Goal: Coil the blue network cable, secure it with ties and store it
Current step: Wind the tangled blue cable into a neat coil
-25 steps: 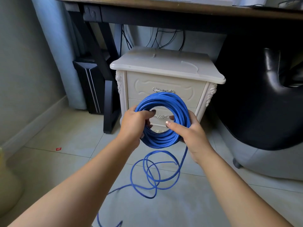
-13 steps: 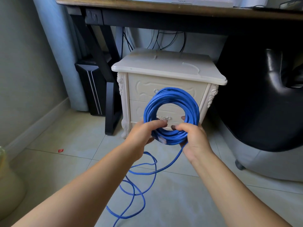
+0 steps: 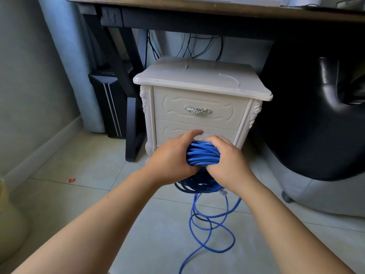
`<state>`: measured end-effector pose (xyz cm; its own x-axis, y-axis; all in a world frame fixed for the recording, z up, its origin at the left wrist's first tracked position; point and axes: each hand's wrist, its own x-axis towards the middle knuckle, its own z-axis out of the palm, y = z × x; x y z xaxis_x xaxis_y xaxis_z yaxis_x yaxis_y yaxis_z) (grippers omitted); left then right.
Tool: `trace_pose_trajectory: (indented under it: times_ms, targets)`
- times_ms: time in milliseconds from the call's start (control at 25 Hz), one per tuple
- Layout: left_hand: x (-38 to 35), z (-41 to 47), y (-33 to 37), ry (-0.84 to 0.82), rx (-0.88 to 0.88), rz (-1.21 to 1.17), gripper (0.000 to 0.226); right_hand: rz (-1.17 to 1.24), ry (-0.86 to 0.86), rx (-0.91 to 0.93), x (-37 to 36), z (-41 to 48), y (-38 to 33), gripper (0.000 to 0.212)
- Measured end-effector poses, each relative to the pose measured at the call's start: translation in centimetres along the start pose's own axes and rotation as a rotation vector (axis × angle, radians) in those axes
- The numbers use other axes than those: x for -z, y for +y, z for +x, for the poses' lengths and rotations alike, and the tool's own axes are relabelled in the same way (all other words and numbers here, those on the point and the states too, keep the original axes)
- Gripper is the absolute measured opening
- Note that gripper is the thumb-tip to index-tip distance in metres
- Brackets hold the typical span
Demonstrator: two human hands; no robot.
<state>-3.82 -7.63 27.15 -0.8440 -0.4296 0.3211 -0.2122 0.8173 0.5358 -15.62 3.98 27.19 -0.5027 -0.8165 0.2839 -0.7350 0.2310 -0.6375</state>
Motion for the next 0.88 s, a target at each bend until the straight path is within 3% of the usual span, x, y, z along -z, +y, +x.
trace_pose_trajectory:
  times_ms: [160, 320, 440, 600, 680, 800, 880]
  targets:
    - [0.2, 0.0, 0.8, 0.093, 0.140, -0.112, 0.029, 0.114, 0.031, -0.017, 0.6, -0.2, -0.7, 0.049]
    - [0.8, 0.4, 1.3, 0.140, 0.314, -0.392, 0.022, 0.445, 0.002, -0.158, 1.9, 0.2, -0.4, 0.051]
    - [0.9, 0.9, 0.8, 0.246, 0.531, -0.772, 0.019, 0.887, -0.083, -0.333, 1.7, 0.2, 0.4, 0.057]
    - [0.1, 1.2, 0.9, 0.347, 0.785, -1.118, 0.015, 1.152, 0.094, -0.431, -0.3, 0.2, -0.4, 0.080]
    - [-0.3, 1.1, 1.6, 0.391, 0.871, -1.229, 0.008, 1.182, 0.183, -0.417, -1.2, 0.0, -1.1, 0.075]
    - [-0.6, 0.9, 2.1, 0.440, 0.922, -1.299, 0.006, 1.042, 0.231, -0.394, -2.8, -0.4, -1.5, 0.055]
    - [-0.8, 0.8, 2.2, 0.430, 0.901, -1.308, 0.007, 1.048, 0.237, -0.478, -2.9, -0.2, -1.2, 0.045]
